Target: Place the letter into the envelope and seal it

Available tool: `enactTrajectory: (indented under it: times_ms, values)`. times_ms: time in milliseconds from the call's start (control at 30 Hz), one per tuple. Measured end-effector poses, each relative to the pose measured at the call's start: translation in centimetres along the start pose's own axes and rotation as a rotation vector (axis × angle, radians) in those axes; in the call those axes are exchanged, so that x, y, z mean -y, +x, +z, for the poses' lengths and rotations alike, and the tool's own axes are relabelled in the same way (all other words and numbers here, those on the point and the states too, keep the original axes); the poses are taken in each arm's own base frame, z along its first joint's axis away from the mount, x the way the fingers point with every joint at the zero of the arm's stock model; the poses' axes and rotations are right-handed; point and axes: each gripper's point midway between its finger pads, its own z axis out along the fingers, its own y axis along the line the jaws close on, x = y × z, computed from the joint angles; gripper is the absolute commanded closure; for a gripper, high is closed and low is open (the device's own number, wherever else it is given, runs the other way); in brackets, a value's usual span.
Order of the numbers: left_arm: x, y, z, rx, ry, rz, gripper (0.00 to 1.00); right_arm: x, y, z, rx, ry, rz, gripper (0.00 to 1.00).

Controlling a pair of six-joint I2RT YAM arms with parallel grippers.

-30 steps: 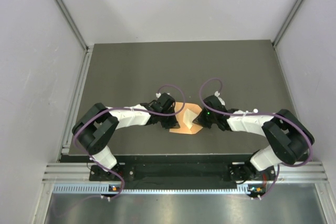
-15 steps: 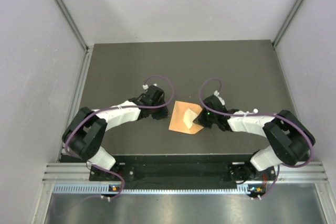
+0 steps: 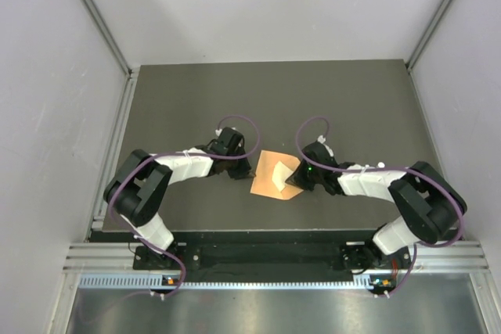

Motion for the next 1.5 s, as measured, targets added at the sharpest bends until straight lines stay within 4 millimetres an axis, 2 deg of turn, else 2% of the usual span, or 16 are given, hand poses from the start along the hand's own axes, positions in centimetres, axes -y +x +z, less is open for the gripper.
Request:
enactTrajectory:
  times_ms: [367, 500, 667, 733, 800, 833, 900, 933, 1033, 1067, 1233, 1467, 1500]
  values:
    - [0.3, 0.0, 0.3, -0.004, 0.043, -0.028, 0.98, -2.4, 1.1, 1.3, -0.075, -0.041, 0.036, 1.00]
    - [0.3, 0.0, 0.2, 0.001, 0.048, -0.036, 0.98, -2.1, 1.1, 1.1, -0.067, -0.023, 0.032, 1.00]
    - [0.3, 0.2, 0.1, 0.000, 0.049, -0.041, 0.97, -1.0, 0.7, 0.0, -0.039, 0.032, 0.004, 1.00]
    - [0.3, 0.3, 0.1, -0.002, 0.049, -0.039, 0.97, -0.7, 0.4, -0.6, -0.024, 0.051, -0.016, 0.90]
    - [0.3, 0.4, 0.1, -0.004, 0.049, -0.038, 0.97, -0.8, 0.0, -1.2, -0.004, 0.063, -0.035, 0.88]
    - [0.3, 0.5, 0.1, -0.005, 0.049, -0.038, 0.97, -0.8, -0.4, -1.5, 0.011, 0.069, -0.049, 0.80]
    - [0.3, 0.5, 0.1, -0.005, 0.048, -0.037, 0.96, -1.1, -1.2, -2.2, 0.045, 0.071, -0.076, 0.70]
    - [0.3, 0.5, 0.1, -0.005, 0.048, -0.037, 0.94, -1.2, -1.5, -2.5, 0.064, 0.068, -0.088, 0.57]
    - [0.2, 0.5, 0.1, -0.008, 0.043, -0.035, 0.91, -1.1, -2.3, -3.1, 0.098, 0.079, -0.120, 0.44]
    - [0.2, 0.6, 0.1, -0.010, 0.041, -0.034, 0.91, -1.0, -2.3, -3.2, 0.100, 0.086, -0.126, 0.43]
    - [0.2, 0.6, 0.0, -0.013, 0.036, -0.019, 0.88, -1.0, -2.3, -3.1, 0.099, 0.081, -0.125, 0.43]
    - [0.3, 0.7, -0.1, -0.021, 0.031, -0.015, 0.87, -0.9, -1.7, -1.1, 0.074, 0.045, -0.098, 0.61]
    - [0.3, 0.7, -0.1, -0.022, 0.030, -0.014, 0.86, -0.8, -1.6, -0.8, 0.070, 0.046, -0.097, 0.69]
